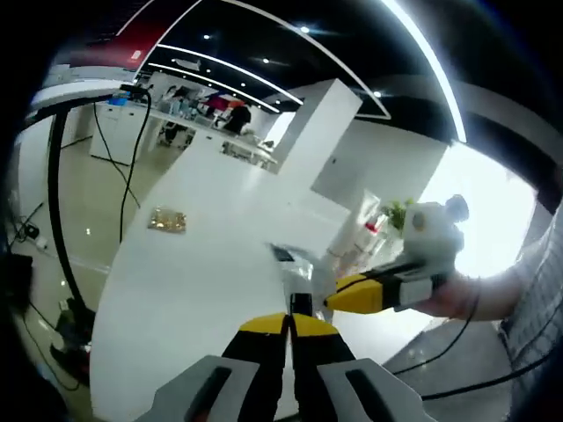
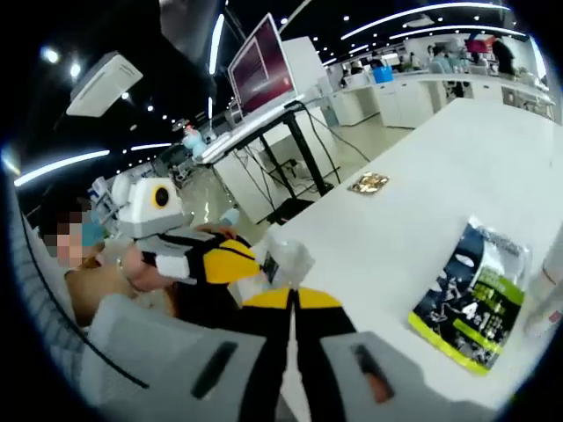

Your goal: Arrange the skincare products in the storage area until every visible bottle or jar stands upright without overlapping.

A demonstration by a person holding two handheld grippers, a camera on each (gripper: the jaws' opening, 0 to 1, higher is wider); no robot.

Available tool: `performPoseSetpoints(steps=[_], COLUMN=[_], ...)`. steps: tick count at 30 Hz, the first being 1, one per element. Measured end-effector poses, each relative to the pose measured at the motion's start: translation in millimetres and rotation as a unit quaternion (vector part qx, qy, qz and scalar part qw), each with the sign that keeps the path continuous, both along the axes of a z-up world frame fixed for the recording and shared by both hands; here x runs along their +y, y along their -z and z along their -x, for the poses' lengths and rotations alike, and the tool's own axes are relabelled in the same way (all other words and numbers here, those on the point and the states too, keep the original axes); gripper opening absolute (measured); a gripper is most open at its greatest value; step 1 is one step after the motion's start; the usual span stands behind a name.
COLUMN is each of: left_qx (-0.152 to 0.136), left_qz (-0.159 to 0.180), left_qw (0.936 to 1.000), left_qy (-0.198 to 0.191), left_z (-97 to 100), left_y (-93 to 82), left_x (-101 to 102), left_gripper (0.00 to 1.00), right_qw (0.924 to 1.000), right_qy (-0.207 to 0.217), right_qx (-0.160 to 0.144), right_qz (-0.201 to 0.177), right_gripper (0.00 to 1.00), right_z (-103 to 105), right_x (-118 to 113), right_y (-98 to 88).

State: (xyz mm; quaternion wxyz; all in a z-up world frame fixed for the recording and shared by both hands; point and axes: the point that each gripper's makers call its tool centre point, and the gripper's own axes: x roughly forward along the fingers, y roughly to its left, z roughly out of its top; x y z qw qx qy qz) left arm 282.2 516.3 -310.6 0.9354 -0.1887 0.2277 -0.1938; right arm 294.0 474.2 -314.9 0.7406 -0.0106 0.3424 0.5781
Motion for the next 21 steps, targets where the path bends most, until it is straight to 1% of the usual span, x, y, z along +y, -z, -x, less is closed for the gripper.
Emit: performPoseSetpoints(steps=[1, 3, 5, 11, 15, 17, 18, 20, 21], left_qx=[-0.002, -0.004, -0.003, -0.003, 0.006, 0.011, 0.013, 0.012, 0.009], left_qz=[-0.007, -0.008, -0.007, -0.002, -0.019, -0.038, -0.053, -0.062, -0.067], left_qw=[0.9999, 0.9997, 0.9996, 0.9993, 0.9991, 0.9982, 0.9973, 0.9969, 0.9967], left_qy=[0.009, 0.023, 0.028, 0.038, 0.038, 0.045, 0.049, 0.048, 0.046], left_z=[-2.7, -9.7, -17.2, -34.6, -50.5, -59.0, -64.4, -71.8, -81.2], left_y=[0.1, -0.6, -0.9, -1.9, 3.6, 8.2, 9.8, 9.4, 8.5], left_x=[-4.1, -12.9, -17.3, -23.3, -23.1, -23.7, -23.2, -22.7, -22.1], left_gripper=[0.01, 0.01, 0.01, 0.01, 0.02, 0.02, 0.02, 0.02, 0.02], right_qw=[0.9999, 0.9992, 0.9986, 0.9970, 0.9960, 0.9949, 0.9944, 0.9940, 0.9928], right_qy=[0.008, 0.026, 0.038, 0.069, 0.077, 0.077, 0.078, 0.082, 0.096], right_qx=[-0.009, -0.019, -0.024, -0.022, -0.029, -0.047, -0.053, -0.054, -0.054], right_qz=[0.008, 0.023, 0.027, 0.027, 0.035, 0.046, 0.048, 0.048, 0.048], right_gripper=[0.01, 0.01, 0.01, 0.02, 0.02, 0.02, 0.02, 0.02, 0.02], right_z=[-4.3, -12.6, -18.4, -35.0, -46.6, -54.9, -60.0, -66.4, -77.3], right_x=[-3.2, -10.5, -15.4, -22.7, -21.5, -21.9, -21.5, -20.8, -20.5], right_y=[1.5, 3.8, 2.9, 1.1, 4.0, 5.7, 5.8, 5.4, 5.8])
